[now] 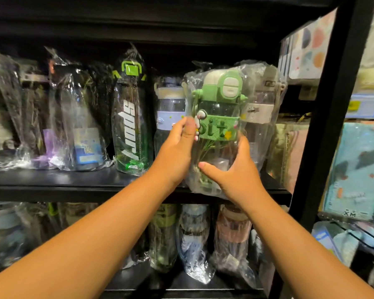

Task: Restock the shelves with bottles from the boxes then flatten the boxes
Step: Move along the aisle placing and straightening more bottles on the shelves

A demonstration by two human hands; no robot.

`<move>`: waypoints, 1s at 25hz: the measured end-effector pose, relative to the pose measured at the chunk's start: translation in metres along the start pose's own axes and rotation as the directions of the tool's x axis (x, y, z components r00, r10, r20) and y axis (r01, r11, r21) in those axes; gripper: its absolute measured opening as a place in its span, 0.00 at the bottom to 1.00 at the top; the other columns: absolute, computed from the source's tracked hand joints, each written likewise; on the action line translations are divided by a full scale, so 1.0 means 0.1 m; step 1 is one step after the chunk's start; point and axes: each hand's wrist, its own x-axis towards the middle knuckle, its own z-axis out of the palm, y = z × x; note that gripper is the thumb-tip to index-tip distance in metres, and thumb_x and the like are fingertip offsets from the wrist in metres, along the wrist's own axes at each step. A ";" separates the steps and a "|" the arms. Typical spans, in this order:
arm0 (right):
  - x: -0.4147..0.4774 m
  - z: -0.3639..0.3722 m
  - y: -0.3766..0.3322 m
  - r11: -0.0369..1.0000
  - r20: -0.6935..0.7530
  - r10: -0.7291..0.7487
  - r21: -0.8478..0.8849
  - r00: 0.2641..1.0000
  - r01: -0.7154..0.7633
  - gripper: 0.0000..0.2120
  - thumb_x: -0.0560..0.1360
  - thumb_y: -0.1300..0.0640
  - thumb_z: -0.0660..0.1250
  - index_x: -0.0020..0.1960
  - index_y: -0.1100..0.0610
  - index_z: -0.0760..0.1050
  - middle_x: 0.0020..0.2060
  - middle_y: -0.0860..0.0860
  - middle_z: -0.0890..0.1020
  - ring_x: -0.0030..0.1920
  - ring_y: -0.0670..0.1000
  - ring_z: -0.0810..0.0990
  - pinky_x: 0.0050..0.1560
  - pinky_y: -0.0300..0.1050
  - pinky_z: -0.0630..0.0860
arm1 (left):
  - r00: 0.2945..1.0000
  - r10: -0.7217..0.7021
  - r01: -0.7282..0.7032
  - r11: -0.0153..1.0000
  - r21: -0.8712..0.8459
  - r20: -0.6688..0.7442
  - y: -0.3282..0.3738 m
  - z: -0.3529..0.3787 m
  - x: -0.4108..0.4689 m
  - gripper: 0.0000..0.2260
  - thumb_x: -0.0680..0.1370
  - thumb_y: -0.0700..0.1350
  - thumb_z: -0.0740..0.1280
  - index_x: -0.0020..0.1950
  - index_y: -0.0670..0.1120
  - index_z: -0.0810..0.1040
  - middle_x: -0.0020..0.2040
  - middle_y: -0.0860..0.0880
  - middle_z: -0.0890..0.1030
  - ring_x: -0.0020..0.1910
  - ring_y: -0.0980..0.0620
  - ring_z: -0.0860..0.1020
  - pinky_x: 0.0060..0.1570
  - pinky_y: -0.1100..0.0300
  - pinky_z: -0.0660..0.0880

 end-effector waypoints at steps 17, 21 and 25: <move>0.14 0.15 0.21 0.991 -0.151 -0.032 -0.133 0.988 0.011 0.51 0.68 0.42 0.76 0.80 0.49 0.47 0.77 0.50 0.61 0.75 0.51 0.62 0.62 0.40 0.61 | 0.943 -0.043 0.246 0.755 0.608 -0.329 -0.35 -0.18 0.25 0.52 0.70 0.62 0.75 0.80 0.48 0.45 0.72 0.42 0.71 0.67 0.39 0.74 0.62 0.42 0.74; 0.14 0.16 0.17 0.973 -0.164 -0.060 -0.231 0.985 0.021 0.52 0.68 0.41 0.75 0.80 0.51 0.47 0.77 0.53 0.61 0.74 0.53 0.62 0.61 0.42 0.64 | 0.942 -0.017 0.228 0.767 0.599 -0.336 -0.37 -0.21 0.22 0.50 0.70 0.61 0.76 0.80 0.50 0.48 0.71 0.43 0.73 0.66 0.40 0.74 0.61 0.43 0.75; 0.13 0.20 0.12 0.934 -0.171 -0.077 -0.357 0.982 0.011 0.51 0.69 0.38 0.73 0.80 0.53 0.47 0.77 0.55 0.59 0.73 0.57 0.64 0.63 0.51 0.69 | 0.940 0.016 0.211 0.759 0.616 -0.342 -0.35 -0.25 0.15 0.47 0.71 0.61 0.75 0.80 0.51 0.50 0.71 0.44 0.72 0.67 0.40 0.73 0.61 0.47 0.73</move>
